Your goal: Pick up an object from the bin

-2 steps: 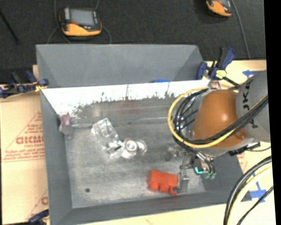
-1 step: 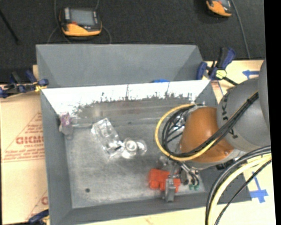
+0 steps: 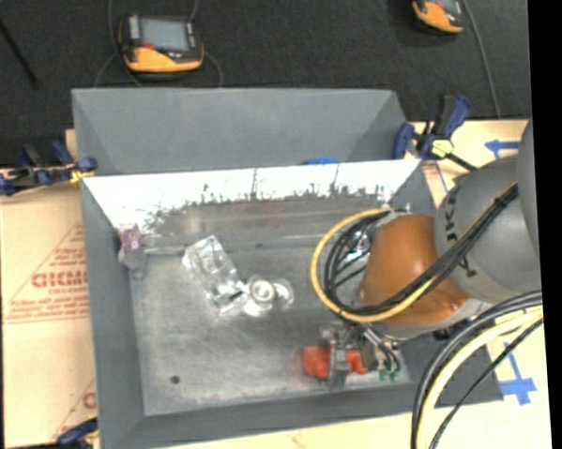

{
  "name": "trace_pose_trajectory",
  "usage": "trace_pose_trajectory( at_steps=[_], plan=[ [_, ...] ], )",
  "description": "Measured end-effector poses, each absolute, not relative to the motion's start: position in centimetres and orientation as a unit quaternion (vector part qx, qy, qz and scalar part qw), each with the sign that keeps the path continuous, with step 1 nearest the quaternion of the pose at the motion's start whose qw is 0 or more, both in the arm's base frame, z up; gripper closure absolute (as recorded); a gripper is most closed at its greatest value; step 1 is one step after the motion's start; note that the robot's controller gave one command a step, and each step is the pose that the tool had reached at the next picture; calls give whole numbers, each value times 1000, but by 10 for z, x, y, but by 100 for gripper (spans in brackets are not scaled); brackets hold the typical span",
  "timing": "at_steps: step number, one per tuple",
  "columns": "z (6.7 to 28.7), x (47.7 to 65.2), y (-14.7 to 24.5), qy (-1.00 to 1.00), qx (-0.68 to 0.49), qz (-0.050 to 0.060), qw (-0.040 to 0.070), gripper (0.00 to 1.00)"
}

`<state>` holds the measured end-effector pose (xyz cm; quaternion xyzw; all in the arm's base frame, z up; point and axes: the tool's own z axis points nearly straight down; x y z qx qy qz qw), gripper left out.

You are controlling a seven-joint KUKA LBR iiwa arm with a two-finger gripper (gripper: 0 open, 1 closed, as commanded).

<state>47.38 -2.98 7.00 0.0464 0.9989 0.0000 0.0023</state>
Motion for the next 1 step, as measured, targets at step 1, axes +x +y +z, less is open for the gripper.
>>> trace_pose_trajectory(
  at_steps=[1],
  plan=[
    [212,485,-41,999,47,0,6,100]
  ],
)
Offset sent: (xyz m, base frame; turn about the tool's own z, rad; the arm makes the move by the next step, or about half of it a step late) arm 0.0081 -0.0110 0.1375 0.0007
